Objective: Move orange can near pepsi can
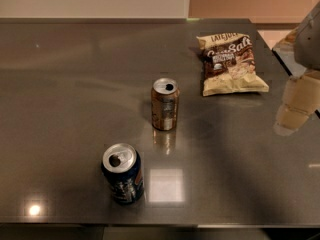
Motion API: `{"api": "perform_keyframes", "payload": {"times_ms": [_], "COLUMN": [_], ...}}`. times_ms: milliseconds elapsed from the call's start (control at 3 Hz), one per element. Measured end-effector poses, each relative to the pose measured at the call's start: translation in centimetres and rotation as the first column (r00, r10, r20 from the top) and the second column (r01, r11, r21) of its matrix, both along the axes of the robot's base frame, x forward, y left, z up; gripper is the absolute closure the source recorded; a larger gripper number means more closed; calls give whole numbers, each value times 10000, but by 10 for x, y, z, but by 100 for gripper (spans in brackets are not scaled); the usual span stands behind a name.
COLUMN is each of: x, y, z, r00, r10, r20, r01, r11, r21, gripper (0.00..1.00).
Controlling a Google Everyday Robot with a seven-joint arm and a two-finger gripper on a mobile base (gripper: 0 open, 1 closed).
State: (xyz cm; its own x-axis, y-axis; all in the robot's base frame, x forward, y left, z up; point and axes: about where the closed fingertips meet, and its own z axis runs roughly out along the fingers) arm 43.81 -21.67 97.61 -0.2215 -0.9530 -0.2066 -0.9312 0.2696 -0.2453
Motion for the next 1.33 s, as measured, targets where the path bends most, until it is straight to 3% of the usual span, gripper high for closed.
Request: {"api": "perform_keyframes", "payload": {"times_ms": [667, 1000, 1333], "x": [6, 21, 42], "y": [11, 37, 74], "z": [0, -3, -9], "r00": [9998, 9978, 9920], "r10": [201, 649, 1224], "r20": [29, 142, 321], "r01": [-201, -657, -1258], "r11": [9997, 9955, 9818], "r21": [163, 679, 1425], "gripper": [0, 0, 0]}}
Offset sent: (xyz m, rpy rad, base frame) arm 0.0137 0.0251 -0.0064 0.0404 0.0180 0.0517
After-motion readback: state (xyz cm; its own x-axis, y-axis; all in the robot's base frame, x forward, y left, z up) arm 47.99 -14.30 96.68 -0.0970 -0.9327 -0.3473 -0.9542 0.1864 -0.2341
